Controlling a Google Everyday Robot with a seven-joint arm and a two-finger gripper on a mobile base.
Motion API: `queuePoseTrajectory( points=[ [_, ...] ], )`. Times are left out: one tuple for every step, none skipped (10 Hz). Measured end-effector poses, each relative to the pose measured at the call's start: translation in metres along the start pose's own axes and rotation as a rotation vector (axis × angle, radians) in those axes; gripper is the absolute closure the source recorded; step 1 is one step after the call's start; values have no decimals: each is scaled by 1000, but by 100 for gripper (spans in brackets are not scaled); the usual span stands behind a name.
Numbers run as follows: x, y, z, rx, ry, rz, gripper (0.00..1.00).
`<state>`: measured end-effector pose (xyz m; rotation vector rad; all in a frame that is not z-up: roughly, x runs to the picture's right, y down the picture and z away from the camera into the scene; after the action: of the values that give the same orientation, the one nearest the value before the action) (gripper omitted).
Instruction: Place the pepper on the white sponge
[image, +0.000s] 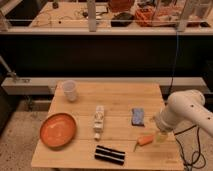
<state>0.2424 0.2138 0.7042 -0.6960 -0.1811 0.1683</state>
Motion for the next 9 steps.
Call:
queuePoseTrajectory(
  points=[
    [1,1,3,-2,-4,3,20],
    [1,3,6,-6,-11,9,20],
    [2,5,11,-11,-17,15,20],
    [1,6,16,-15,-23,20,20],
    [1,7,20,-15,-27,17,20],
    [1,9,25,-15,-30,11,20],
    [0,11,30,-16,-37,9,20],
    [0,12,33,-17,-42,9,20],
    [0,14,38,-17,-49,11,20]
  ],
)
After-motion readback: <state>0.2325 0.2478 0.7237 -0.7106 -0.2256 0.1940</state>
